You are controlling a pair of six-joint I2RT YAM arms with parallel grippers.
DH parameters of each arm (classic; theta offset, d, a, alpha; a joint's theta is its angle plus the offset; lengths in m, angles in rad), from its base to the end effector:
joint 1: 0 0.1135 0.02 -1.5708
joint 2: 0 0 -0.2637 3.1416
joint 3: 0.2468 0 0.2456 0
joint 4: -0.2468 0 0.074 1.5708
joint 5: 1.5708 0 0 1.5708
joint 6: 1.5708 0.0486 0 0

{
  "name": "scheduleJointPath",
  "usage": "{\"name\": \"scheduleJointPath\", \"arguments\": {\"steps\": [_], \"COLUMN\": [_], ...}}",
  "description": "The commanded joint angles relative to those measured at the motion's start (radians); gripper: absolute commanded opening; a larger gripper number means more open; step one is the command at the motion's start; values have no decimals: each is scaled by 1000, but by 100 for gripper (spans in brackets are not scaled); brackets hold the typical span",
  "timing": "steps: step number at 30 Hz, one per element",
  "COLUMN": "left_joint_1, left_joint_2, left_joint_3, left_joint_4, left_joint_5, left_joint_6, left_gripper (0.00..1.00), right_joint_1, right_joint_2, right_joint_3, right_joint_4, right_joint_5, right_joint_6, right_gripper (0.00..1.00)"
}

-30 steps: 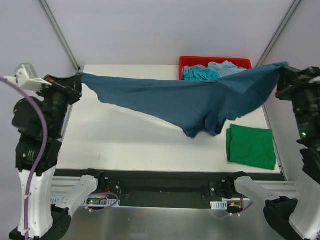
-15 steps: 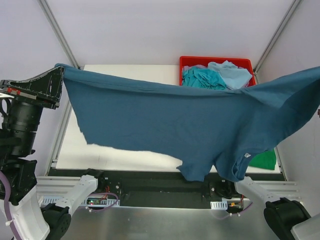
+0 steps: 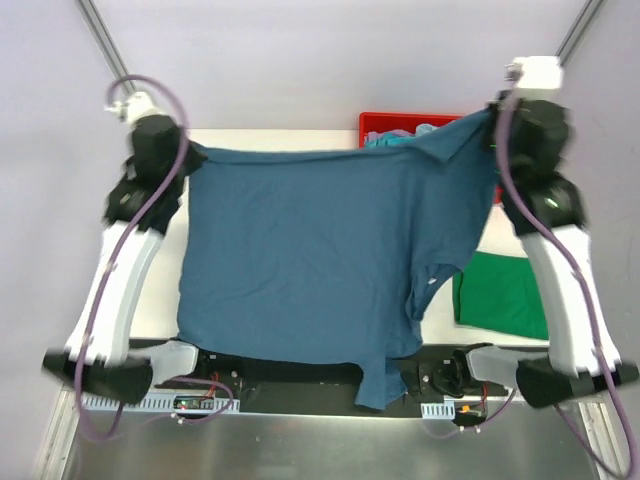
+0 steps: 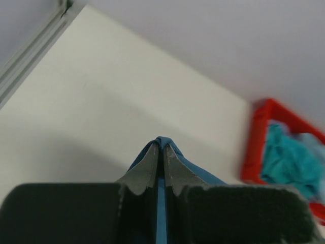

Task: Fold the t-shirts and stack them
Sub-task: Flatten out the tshirt, then fold the flattened tshirt in 1/3 of the way

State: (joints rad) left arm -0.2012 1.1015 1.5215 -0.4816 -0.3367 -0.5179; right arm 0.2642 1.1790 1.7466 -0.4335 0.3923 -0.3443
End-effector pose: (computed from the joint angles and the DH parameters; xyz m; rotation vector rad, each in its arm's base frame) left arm 0.2123 -0.0269 0.4932 -0.5097 1.5547 -0.2774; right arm 0.2034 0.0358 0.5517 -0.1174 1.4514 -0.3470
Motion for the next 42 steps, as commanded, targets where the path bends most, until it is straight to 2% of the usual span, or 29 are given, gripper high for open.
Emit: {"name": "scheduleJointPath", "arguments": {"steps": [1,5,9,14,18,23,25,30,36,42], "left_joint_1": [17,55,80,91,97,112,118,123,123,123], "left_joint_2": [262,550,748,902,948,965,950,861,736,615], "left_joint_3": [-64,12,110,209,236,256,246,154,19,-98], "left_joint_4": [-38,-41,-43,-43,-43,-43,-45,-46,-69,-86], "left_joint_5": [-143,-157,-166,-159,-153,-147,-137,-73,-120,-93], "left_joint_6": [15,68,91,139,156,168,171,188,173,162], "left_gripper": [0,0,0,0,0,0,0,0,0,0], "right_joint_1": [-17,-26,-25,-25,-23,-22,-19,-16,12,76], "right_joint_2": [143,363,568,679,705,697,668,541,389,226], "right_joint_3": [-185,-248,-145,-93,-93,-87,-88,-179,-275,-404], "right_joint_4": [113,214,176,170,188,135,58,-59,-238,-398], "right_joint_5": [2,-122,-223,-265,-293,-290,-248,-254,-260,-204], "right_joint_6": [85,97,99,134,146,179,211,271,343,441], "right_gripper": [0,0,0,1,0,0,1,0,0,0]}}
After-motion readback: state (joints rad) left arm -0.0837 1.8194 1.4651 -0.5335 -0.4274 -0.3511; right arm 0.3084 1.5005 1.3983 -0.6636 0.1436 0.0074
